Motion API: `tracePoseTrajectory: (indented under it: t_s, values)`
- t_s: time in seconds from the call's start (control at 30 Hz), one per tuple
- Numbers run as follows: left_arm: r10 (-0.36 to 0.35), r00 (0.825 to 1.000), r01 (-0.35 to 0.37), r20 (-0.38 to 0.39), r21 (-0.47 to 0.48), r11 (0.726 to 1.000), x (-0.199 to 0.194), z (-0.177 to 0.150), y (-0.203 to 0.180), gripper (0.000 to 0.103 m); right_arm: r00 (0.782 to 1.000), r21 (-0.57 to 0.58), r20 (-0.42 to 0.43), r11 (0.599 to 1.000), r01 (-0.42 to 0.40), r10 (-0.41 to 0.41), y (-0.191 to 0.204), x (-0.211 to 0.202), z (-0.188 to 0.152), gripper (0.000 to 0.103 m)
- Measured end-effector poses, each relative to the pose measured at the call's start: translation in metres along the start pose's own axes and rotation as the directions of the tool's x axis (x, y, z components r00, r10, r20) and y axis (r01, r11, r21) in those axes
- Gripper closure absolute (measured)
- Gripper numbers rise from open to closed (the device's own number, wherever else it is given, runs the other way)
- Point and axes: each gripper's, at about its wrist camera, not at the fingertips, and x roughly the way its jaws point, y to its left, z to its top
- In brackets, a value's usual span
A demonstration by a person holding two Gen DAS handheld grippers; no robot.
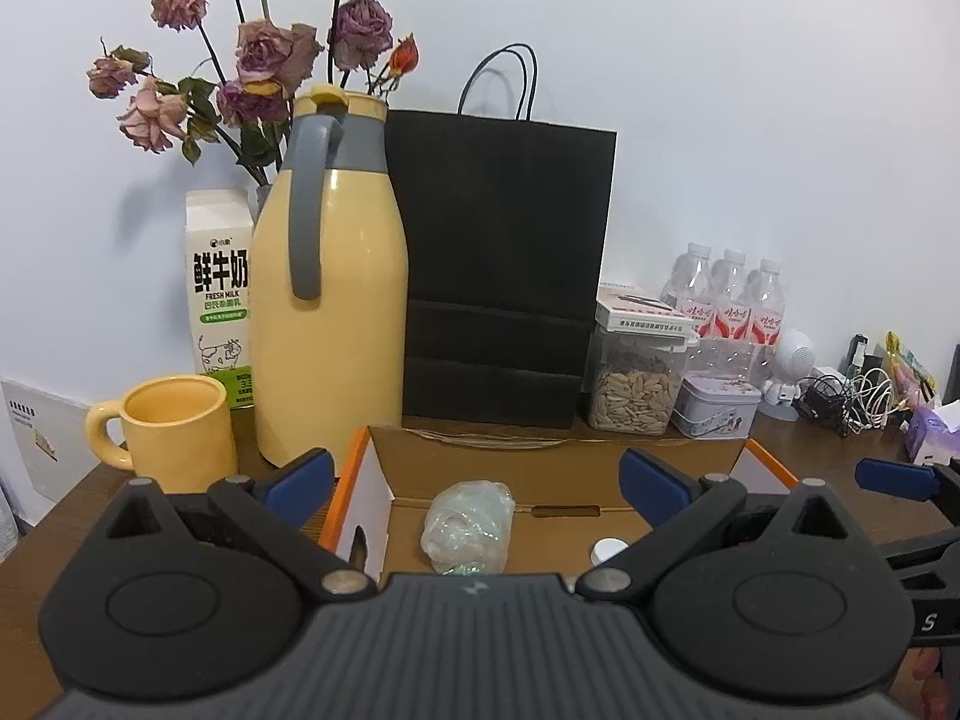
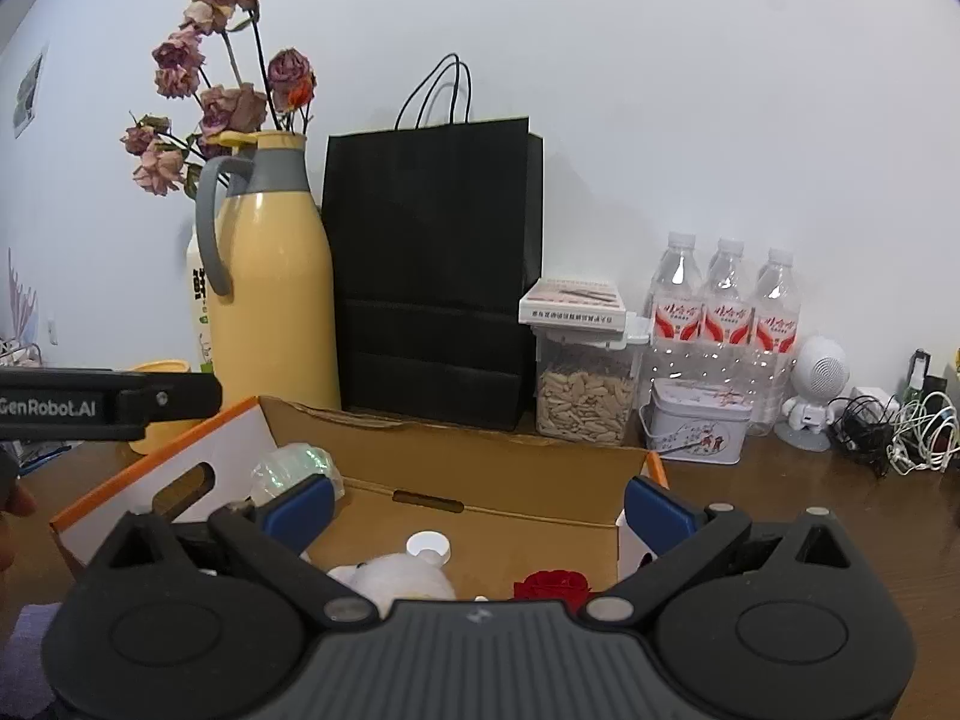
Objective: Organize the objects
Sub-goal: 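Withdraw both open grippers from the cardboard box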
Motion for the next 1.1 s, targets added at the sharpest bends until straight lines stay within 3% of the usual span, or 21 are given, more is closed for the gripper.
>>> tracePoseTrajectory:
  t_s: [0.47, 1.1]
  values:
    - [-0.005, 1.000, 0.005, 0.027, -0.009, 1.000, -0.046, -0.007, 0.002, 0.000, 0.999, 0.005, 0.036, 1.000, 0.018, -0.018, 0.007, -0.047, -0.009, 0.000]
    - [0.035, 0.996, -0.033, -0.087, 0.023, 0.999, -0.097, -0.053, 0.026, 0.000, 0.997, -0.008, -0.076, 1.000, 0.007, -0.007, 0.013, -0.094, -0.060, 0.000]
